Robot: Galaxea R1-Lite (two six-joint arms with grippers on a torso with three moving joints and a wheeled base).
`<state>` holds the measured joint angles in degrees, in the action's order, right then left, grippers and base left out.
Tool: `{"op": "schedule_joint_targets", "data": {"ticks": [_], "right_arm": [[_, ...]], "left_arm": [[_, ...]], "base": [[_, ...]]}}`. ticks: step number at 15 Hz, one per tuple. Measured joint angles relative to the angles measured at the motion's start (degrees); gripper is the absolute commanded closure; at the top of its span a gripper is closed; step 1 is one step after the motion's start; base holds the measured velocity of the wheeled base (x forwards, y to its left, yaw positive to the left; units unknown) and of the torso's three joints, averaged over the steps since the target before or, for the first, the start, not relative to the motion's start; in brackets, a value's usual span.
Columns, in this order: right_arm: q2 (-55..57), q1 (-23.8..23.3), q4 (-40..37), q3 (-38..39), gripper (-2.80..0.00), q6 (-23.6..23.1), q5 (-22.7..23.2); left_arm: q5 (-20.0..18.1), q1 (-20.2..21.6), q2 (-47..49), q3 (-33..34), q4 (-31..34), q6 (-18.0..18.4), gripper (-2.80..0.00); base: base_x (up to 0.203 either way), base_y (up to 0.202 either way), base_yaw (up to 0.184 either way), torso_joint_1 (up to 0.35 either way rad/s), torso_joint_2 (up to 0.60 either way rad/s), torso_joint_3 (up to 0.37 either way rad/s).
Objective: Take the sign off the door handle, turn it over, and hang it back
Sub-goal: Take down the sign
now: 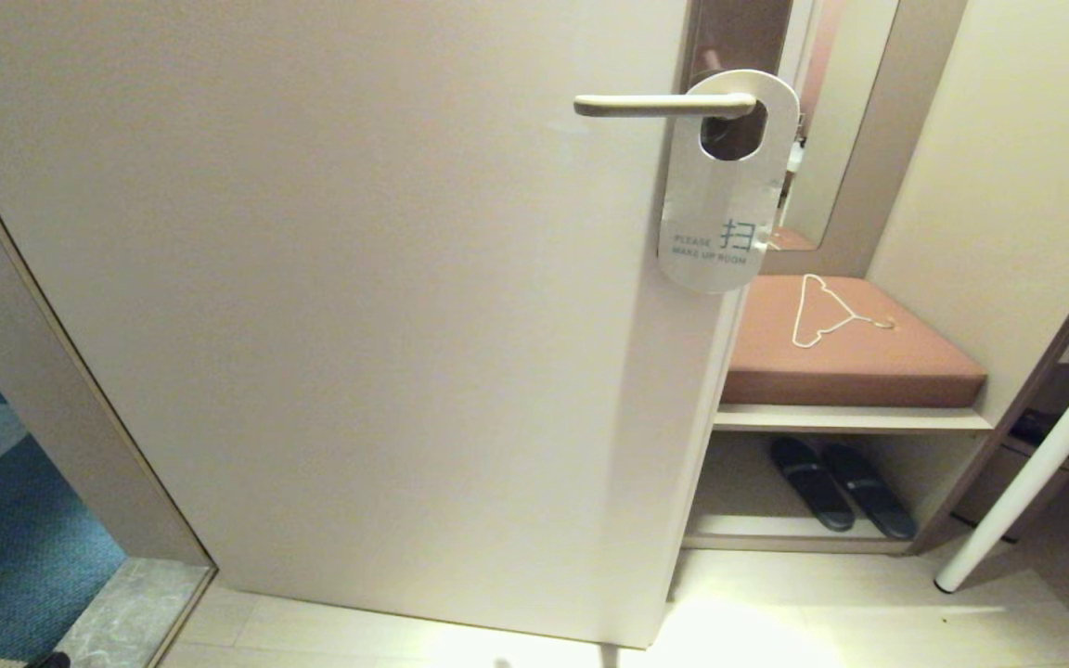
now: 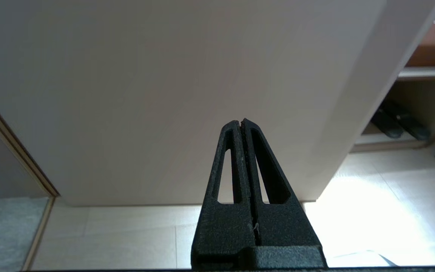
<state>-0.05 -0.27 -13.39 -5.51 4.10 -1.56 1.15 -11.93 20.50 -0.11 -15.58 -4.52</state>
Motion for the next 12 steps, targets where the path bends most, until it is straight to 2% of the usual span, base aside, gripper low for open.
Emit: {"op": "schedule_joint_targets", "data": {"ticks": [3, 6, 10, 12], "right_arm": [[0.0, 0.0, 0.0, 0.0, 0.00, 0.0, 0.0], [0.0, 0.0, 0.0, 0.0, 0.00, 0.0, 0.0], [0.0, 0.0, 0.0, 0.0, 0.00, 0.0, 0.0], [0.0, 0.0, 0.0, 0.0, 0.00, 0.0, 0.0]], "left_arm": [[1.8, 1.1, 0.0, 0.0, -0.7, 0.0, 0.00], [-0.8, 5.8, 0.2, 0.0, -0.3, 1.3, 0.00], [-2.3, 10.8, -6.4, 0.0, 8.8, 7.6, 0.00], [-2.3, 11.8, -10.4, 0.0, 13.9, 9.0, 0.00]], "base": [[0.000, 0.000, 0.000, 0.000, 0.00, 0.000], [0.000, 0.000, 0.000, 0.000, 0.00, 0.000], [0.000, 0.000, 0.000, 0.000, 0.00, 0.000], [0.000, 0.000, 0.000, 0.000, 0.00, 0.000]]}}
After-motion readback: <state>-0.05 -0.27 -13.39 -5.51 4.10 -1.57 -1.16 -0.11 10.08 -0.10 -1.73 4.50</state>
